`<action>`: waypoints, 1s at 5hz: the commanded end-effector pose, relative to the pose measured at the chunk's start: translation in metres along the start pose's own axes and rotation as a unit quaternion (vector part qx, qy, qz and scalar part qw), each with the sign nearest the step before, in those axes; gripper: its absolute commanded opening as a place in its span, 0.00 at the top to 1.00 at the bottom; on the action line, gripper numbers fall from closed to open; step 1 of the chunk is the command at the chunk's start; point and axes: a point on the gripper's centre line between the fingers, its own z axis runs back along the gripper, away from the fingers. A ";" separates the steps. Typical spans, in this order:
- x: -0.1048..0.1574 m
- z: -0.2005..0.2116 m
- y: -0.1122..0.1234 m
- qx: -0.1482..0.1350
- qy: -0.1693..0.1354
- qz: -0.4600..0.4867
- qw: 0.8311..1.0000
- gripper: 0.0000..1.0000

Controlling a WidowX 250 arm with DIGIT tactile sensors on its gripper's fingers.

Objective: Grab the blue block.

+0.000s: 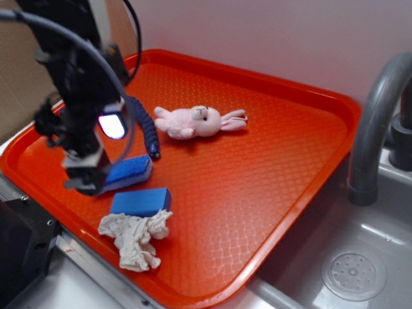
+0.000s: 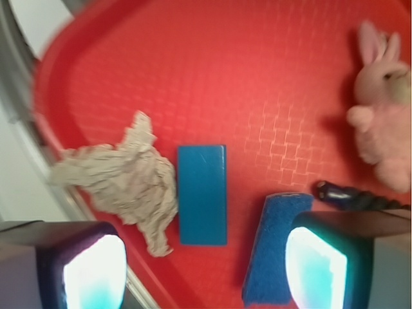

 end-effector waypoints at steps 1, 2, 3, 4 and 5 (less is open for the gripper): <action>0.010 -0.036 -0.006 0.006 0.032 -0.026 0.999 0.00; 0.012 -0.054 -0.011 0.009 0.054 -0.040 0.998 0.00; 0.016 -0.075 -0.018 0.010 0.079 -0.059 0.995 0.00; 0.016 -0.084 -0.019 0.021 0.095 -0.058 0.994 0.00; 0.016 -0.086 -0.018 0.021 0.098 -0.051 0.994 1.00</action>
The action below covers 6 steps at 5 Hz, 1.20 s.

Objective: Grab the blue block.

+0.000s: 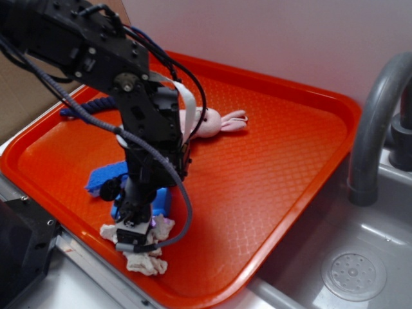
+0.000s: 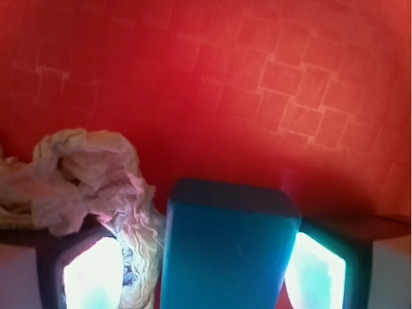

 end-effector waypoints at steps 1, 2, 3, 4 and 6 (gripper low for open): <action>-0.001 -0.009 -0.009 0.001 0.000 0.008 1.000 1.00; -0.002 -0.006 -0.007 0.002 -0.001 0.013 1.000 1.00; -0.004 0.013 0.001 0.011 -0.011 0.037 0.999 1.00; -0.010 0.063 0.020 0.045 -0.024 0.125 0.991 1.00; -0.030 0.149 0.053 0.038 -0.063 0.240 0.968 1.00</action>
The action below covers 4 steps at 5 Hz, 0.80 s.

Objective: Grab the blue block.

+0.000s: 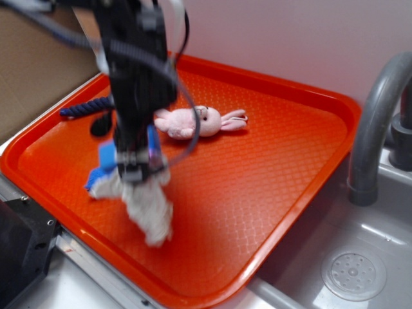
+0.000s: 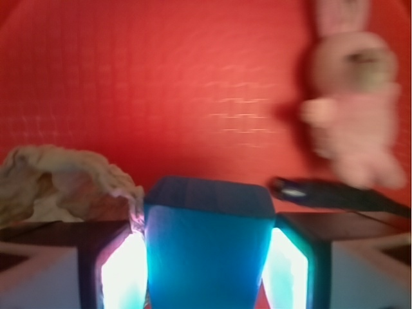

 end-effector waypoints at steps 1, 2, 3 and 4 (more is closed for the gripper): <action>-0.007 0.085 0.032 0.001 -0.030 0.162 0.986 1.00; -0.008 0.105 0.035 -0.016 -0.001 0.244 0.970 1.00; -0.010 0.110 0.034 -0.012 -0.026 0.278 0.960 1.00; -0.011 0.108 0.036 -0.059 -0.043 0.278 0.958 1.00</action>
